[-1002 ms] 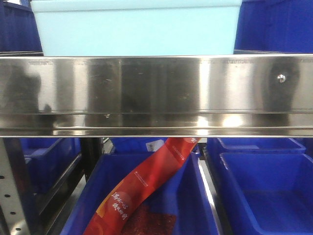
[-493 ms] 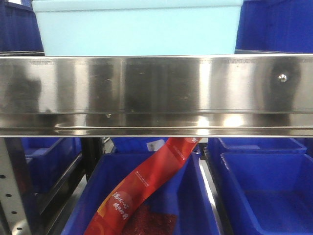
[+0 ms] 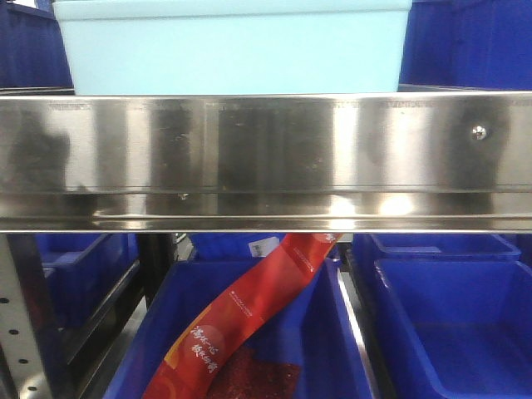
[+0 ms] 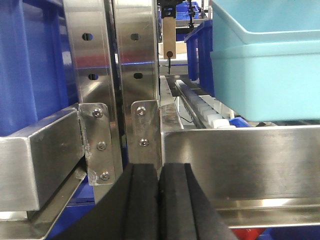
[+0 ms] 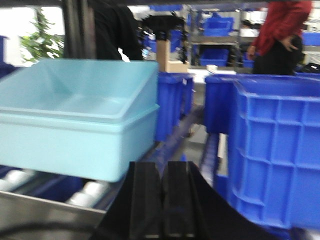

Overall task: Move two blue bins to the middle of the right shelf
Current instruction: 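Withdraw both open grippers from the placed bin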

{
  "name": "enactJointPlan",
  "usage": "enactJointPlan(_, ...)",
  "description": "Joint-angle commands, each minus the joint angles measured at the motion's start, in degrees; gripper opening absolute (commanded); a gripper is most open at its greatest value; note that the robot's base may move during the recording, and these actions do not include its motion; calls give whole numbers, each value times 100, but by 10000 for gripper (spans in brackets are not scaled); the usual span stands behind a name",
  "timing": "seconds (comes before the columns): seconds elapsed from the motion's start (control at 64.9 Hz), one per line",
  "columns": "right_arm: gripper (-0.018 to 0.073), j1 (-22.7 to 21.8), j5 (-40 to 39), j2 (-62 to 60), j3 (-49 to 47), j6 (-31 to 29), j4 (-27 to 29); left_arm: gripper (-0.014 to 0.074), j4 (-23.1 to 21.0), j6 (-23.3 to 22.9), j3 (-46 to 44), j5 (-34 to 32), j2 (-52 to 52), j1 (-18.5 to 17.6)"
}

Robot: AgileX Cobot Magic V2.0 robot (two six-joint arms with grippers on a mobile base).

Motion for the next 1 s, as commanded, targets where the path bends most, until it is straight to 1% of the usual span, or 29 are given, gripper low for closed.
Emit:
enactJointPlan(0.0, -162, -553, -345, -14, 231, -893, 817, -111, -32, -32, -11, -81, -30, 0)
enactJointPlan(0.046, -162, -904, -651, -14, 416, -1377, 1304, -111, -32, -32, -11, -81, -30, 0)
enactJointPlan(0.093, -162, -1240, -871, -34, 643, -1621, 1748, -111, -32, -32, -11, -81, -30, 0)
enactJointPlan(0.123, -162, -1464, -989, -61, 787, -1673, 1921, -111, -32, -32, -11, -81, -30, 0)
enactJointPlan(0.216, -162, -1965, -1071, -252, 1161, -1689, 2065, -111, -32, -32, -11, -81, -30, 0)
enactJointPlan(0.308, -162, -2208, -1042, -513, 1477, -1689, 2065, -111, -32, -32, -11, -81, -30, 0)
enactJointPlan(0.493, -162, -2243, -1421, -513, 2168, -1689, 2065, -111, -32, -32, -11, -92, -30, 0)
enactJointPlan(0.57, -162, -2243, -1720, -513, 2458, -1689, 2065, -111, -32, -32, -11, -92, -30, 0)
enactJointPlan(0.632, -162, -2207, -2009, -513, 2466, -1689, 2065, -111, -32, -32, -11, -92, -30, 0)
enactJointPlan(0.678, -162, -2152, -1806, -513, 2466, -1689, 2022, -111, -32, -32, -11, -92, -30, 0)
enactJointPlan(0.817, -162, -1920, -1796, -513, 2466, -1689, 1777, -111, -32, -32, -11, -105, -30, 0)
enactJointPlan(0.91, -162, -1813, -1824, -513, 2466, -1689, 1753, -111, -32, -32, -11, -105, -30, 0)
enactJointPlan(0.987, -162, -1808, -1837, -513, 2466, -1689, 1753, -111, -32, -32, -11, -105, -30, 0)
